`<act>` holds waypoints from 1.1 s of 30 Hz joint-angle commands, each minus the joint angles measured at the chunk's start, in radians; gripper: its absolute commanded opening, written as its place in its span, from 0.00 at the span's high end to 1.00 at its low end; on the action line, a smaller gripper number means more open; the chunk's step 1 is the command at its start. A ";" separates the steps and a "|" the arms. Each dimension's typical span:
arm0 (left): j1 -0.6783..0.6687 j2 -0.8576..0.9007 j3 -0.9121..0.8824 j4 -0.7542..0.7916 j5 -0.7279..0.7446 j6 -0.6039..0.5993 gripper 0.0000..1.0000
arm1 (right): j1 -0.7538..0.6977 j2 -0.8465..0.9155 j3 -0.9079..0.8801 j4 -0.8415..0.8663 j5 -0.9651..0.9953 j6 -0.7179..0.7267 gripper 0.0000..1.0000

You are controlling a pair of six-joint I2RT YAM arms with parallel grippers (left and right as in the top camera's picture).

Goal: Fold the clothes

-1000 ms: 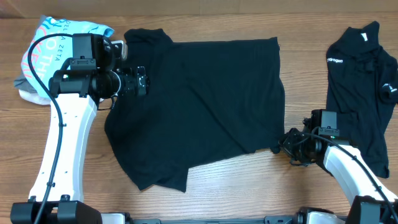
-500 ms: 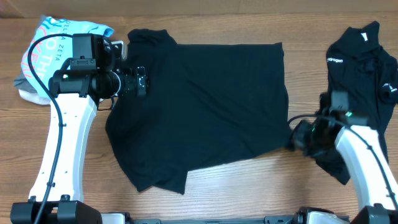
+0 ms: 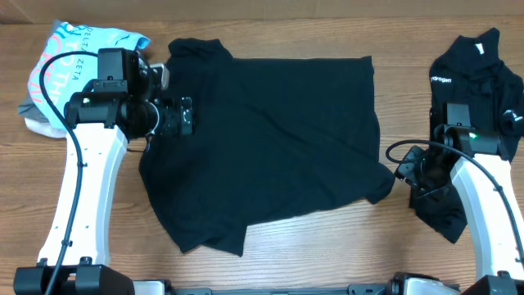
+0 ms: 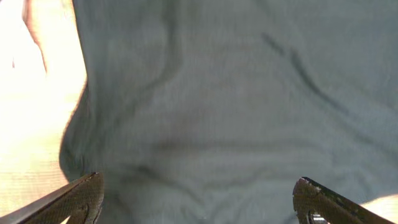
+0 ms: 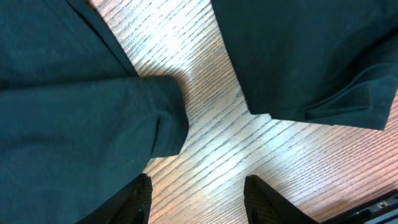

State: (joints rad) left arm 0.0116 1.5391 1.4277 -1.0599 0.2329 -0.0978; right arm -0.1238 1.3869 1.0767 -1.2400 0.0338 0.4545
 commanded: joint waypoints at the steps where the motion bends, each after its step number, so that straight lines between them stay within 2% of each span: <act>1: -0.009 -0.006 0.013 -0.082 0.052 0.025 0.00 | -0.002 0.002 0.011 0.006 -0.010 -0.014 0.43; 2: -0.018 -0.006 0.013 -0.124 0.077 0.029 0.00 | -0.002 0.002 0.011 0.007 -0.012 -0.014 0.40; 6: -0.096 -0.006 0.013 -0.261 0.111 0.053 0.00 | -0.002 0.002 0.011 0.022 -0.059 -0.029 0.37; 9: -0.254 -0.006 0.001 -0.354 0.081 0.032 0.02 | -0.002 0.002 0.011 0.037 -0.113 -0.063 0.34; 11: -0.355 -0.006 -0.019 -0.380 -0.007 -0.067 0.01 | -0.002 0.002 0.011 0.037 -0.115 -0.063 0.34; 14: -0.499 -0.009 -0.085 -0.389 -0.147 -0.277 0.00 | -0.002 0.002 0.011 0.037 -0.115 -0.062 0.34; 18: -0.614 -0.041 -0.190 -0.368 -0.158 -0.479 0.00 | -0.002 0.002 0.011 0.033 -0.119 -0.066 0.34; 25: -0.814 -0.248 -0.411 -0.322 -0.167 -0.864 0.00 | -0.002 0.002 0.011 0.049 -0.126 -0.070 0.33; 29: -0.876 -0.330 -0.546 -0.228 -0.228 -0.983 0.04 | -0.002 0.002 0.011 0.062 -0.127 -0.070 0.33; 32: -0.875 -0.335 -0.653 -0.114 -0.321 -0.984 0.07 | -0.002 0.002 0.011 0.072 -0.133 -0.070 0.33; 33: -0.874 -0.333 -0.684 -0.074 -0.336 -0.984 0.12 | -0.002 0.002 0.011 0.072 -0.133 -0.069 0.33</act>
State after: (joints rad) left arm -0.8581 1.2041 0.8284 -1.1965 0.0135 -0.9951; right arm -0.1238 1.3869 1.0767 -1.1740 -0.0906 0.3912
